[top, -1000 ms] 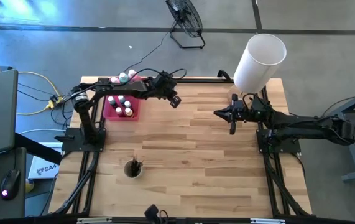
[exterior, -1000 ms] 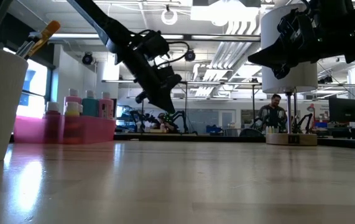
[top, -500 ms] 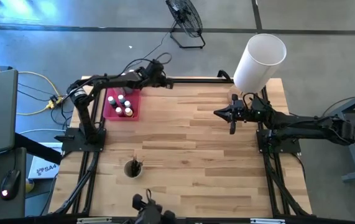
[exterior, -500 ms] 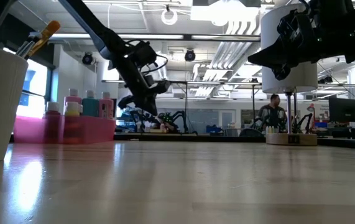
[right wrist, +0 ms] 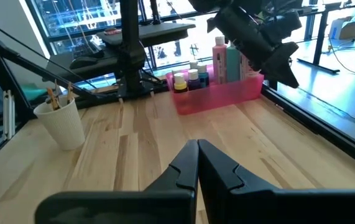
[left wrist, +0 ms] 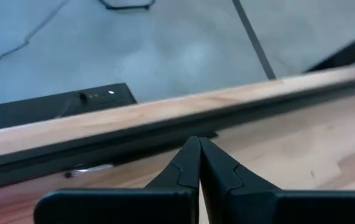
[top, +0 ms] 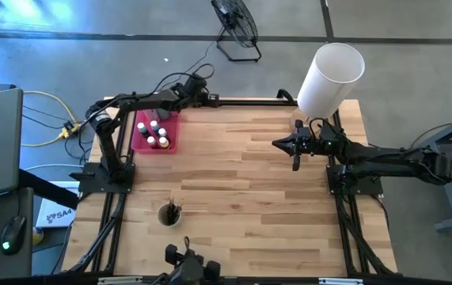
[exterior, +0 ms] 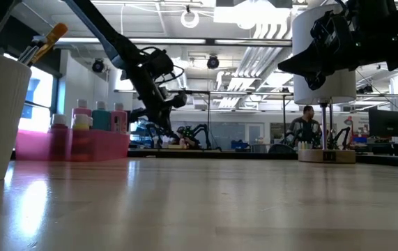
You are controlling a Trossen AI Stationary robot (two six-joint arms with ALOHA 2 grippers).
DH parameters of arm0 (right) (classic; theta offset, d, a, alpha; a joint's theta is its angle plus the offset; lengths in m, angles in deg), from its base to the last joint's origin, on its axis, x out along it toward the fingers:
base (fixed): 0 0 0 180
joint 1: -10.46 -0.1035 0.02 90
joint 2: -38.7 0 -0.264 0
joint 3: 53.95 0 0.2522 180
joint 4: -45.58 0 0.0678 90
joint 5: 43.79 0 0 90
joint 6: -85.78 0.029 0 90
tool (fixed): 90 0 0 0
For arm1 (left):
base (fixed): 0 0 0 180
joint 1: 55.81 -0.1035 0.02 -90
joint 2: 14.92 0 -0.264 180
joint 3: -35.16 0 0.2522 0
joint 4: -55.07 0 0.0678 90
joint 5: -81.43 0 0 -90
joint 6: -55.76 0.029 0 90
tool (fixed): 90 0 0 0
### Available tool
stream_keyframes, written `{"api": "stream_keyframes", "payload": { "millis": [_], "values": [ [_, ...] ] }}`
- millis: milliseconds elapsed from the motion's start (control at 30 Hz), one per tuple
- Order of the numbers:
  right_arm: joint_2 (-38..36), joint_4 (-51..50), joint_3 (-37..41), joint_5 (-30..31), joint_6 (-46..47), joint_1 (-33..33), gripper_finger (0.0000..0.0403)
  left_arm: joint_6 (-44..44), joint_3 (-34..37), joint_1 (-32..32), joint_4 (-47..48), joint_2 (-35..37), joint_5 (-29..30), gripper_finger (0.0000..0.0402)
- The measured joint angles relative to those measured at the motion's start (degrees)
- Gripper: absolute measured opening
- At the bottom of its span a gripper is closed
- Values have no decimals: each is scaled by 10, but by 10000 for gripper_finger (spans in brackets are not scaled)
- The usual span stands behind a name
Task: Pick & Place Paint Supplies
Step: Put the silver paintbrush into the light brown cup
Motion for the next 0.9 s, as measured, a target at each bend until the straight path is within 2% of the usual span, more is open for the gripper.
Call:
{"api": "stream_keyframes", "payload": {
  "millis": [100, 333, 467, 667, 900],
  "values": [
    [0, 0, 0, 0, 0, 0, 2, 1, -27, 1, 36, -19, -18, 0],
    [0, 5, 0, 17, 0, 0, 2, 3, -169, 4, 185, -117, -2, 0],
    [0, -7, 0, 15, 5, 0, 2, 22, -228, 15, 224, -151, -5, 0],
    [0, -8, 0, 11, 13, 0, 2, 56, -246, 36, 225, -156, -3, 0],
    [0, -8, 0, -11, 27, 0, 2, 122, -250, 39, 240, -156, -33, 0]
  ]
}}
